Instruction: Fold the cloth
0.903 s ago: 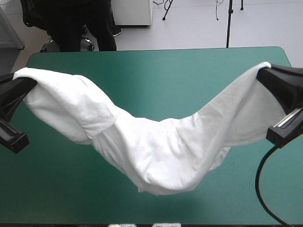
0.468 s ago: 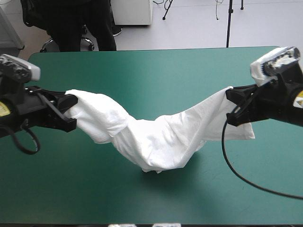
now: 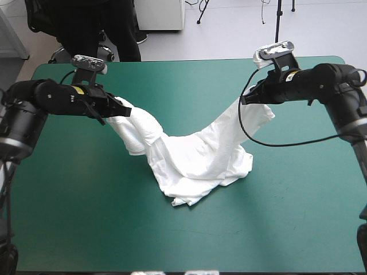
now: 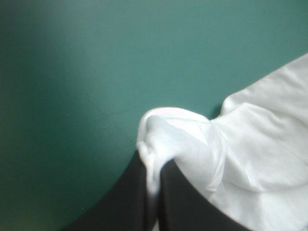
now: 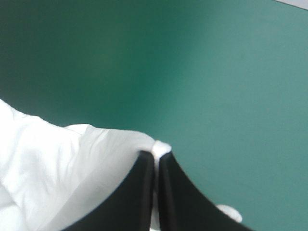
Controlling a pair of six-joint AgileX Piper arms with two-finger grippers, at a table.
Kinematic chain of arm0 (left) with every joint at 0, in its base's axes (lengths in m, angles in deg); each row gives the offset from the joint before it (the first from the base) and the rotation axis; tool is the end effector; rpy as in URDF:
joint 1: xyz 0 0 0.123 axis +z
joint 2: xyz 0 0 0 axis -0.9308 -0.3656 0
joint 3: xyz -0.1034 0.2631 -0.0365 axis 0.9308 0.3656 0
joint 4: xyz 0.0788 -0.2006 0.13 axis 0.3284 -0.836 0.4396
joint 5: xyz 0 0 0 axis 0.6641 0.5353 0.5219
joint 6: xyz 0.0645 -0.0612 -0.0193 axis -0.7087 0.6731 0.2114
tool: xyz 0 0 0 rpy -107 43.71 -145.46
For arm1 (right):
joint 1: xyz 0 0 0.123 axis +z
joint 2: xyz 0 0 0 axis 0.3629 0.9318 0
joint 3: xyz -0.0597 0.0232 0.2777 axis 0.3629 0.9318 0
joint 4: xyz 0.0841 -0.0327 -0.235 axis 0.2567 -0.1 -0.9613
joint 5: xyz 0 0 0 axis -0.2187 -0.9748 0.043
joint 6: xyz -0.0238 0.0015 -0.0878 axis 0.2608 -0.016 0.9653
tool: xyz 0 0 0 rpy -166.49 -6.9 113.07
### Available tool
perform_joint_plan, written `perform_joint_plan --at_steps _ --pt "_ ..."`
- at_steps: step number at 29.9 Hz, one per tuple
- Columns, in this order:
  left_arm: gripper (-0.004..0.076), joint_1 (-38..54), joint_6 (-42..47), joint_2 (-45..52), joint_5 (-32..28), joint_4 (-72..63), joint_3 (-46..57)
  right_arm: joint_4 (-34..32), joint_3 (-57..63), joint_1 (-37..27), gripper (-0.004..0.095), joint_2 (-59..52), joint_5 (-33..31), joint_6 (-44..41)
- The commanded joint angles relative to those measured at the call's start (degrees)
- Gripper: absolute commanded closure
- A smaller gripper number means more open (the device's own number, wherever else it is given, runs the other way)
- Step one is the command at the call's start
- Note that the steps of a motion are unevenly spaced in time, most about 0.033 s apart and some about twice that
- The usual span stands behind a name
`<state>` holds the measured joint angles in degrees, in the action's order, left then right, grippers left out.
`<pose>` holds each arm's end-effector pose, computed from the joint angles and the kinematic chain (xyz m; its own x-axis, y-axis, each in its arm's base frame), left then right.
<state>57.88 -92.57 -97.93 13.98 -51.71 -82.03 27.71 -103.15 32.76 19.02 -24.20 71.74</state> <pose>0.2953 -0.0779 0.4082 -0.6864 0.2476 -0.6838 0.4223 0.9012 -0.0976 0.3252 0.0905 0.4118 -0.6168 -0.2550 -0.7447 -0.4649 0.8815 0.0831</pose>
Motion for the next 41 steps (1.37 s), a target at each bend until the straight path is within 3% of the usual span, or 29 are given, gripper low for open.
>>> perform_joint_plan --at_steps 1,9,12,15,18,21,23,32,37,41 --pt "0.0733 -0.1 0.3 -3.5 -5.1 0.6 -1.2 0.7 -1.3 0.0 0.0925 2.2 6.1 1.9" --pt "0.0731 -0.1 0.6 -12.2 -10.0 5.7 -1.2 -0.8 -1.3 -0.1 0.0922 9.1 11.1 2.4" --pt "0.0696 -0.1 0.6 -14.7 -9.9 5.7 -1.2 -0.8 -1.3 -0.1 0.0863 11.0 10.9 2.4" --pt "0.058 -0.1 0.1 -16.5 -9.5 5.7 -1.2 -0.8 -1.3 -0.1 0.067 12.2 11.0 2.4" --pt "0.037 -0.1 -1.3 -16.9 -9.5 5.9 -1.2 -1.2 -1.3 -0.1 0.0405 12.2 11.9 2.4" --pt "0.0195 -0.1 -0.5 -16.9 -9.1 7.3 -1.8 -2.4 -3.1 -0.7 0.0238 12.2 10.3 2.4" --pt "0.0142 -0.1 1.1 -16.9 -6.2 9.4 -3.3 -2.2 -5.3 -1.7 0.0233 12.0 8.0 2.3" --pt "0.0141 -0.2 4.5 -8.0 3.9 10.6 -5.0 -3.3 -9.2 -2.4 0.0237 3.6 -4.5 1.4" --pt "0.0141 -0.2 8.5 -1.8 6.1 10.6 -0.9 -3.5 -9.1 -2.2 0.0239 -1.2 -10.9 -1.1" --pt "0.0141 -2.0 10.7 0.2 4.9 11.2 5.3 -3.9 -9.1 -2.1 0.0324 -4.7 -14.6 -2.3"
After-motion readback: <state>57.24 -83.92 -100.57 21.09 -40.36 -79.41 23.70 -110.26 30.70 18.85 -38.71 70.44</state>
